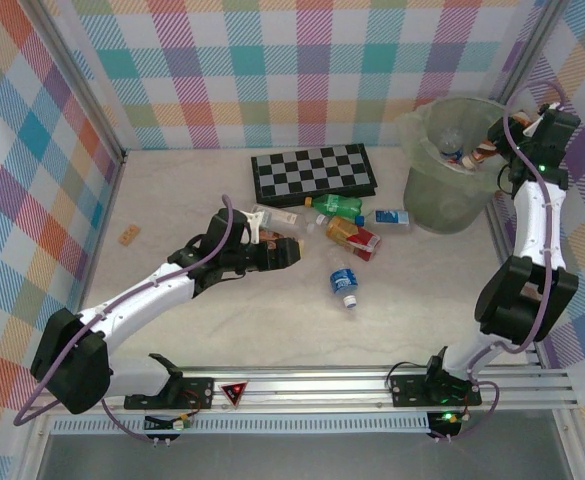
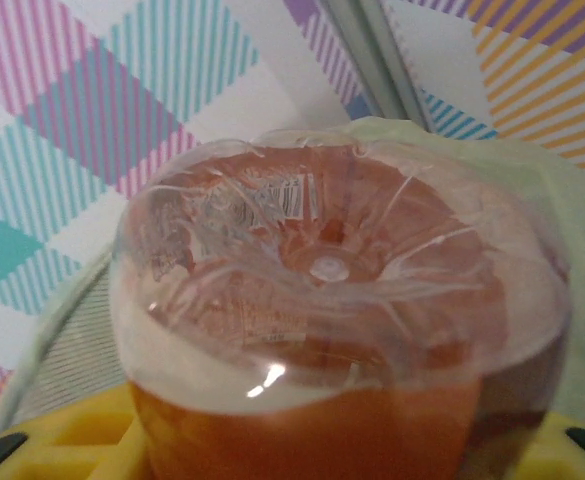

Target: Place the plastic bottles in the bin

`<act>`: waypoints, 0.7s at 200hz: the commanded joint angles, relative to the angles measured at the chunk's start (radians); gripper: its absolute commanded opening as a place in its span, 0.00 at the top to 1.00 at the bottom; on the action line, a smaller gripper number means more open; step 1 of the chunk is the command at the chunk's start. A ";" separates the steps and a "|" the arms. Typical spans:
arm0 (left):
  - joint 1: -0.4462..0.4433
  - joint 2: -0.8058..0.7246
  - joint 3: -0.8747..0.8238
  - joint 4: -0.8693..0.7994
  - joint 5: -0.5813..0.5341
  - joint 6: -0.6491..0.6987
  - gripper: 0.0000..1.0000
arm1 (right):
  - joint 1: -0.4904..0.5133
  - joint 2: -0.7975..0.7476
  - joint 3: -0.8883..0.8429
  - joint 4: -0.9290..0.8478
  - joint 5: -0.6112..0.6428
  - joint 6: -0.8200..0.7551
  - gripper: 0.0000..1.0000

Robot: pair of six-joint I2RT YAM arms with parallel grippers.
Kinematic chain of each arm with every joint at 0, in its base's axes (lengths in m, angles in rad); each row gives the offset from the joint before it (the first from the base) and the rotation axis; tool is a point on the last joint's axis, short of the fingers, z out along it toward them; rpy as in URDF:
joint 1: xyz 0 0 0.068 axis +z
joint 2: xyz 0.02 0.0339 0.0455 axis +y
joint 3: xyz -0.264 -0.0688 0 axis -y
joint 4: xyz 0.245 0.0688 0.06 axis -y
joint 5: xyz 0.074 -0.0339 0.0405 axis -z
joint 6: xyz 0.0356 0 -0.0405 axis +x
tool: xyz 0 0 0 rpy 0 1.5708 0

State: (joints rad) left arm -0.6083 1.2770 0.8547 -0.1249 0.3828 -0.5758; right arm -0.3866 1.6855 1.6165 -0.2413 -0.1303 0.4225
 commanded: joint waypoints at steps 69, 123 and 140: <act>0.002 0.016 0.004 -0.078 -0.140 -0.095 0.08 | 0.032 0.115 0.132 -0.117 0.160 -0.110 0.44; 0.015 0.007 -0.013 -0.081 -0.162 -0.117 0.07 | 0.032 0.126 0.183 -0.173 0.149 -0.128 0.09; 0.018 0.010 -0.014 -0.079 -0.165 -0.125 0.07 | 0.036 0.117 0.197 -0.183 0.135 -0.135 0.07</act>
State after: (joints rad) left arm -0.5995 1.2877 0.8543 -0.1902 0.2390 -0.6785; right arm -0.3508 1.8069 1.7641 -0.3874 0.0071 0.3084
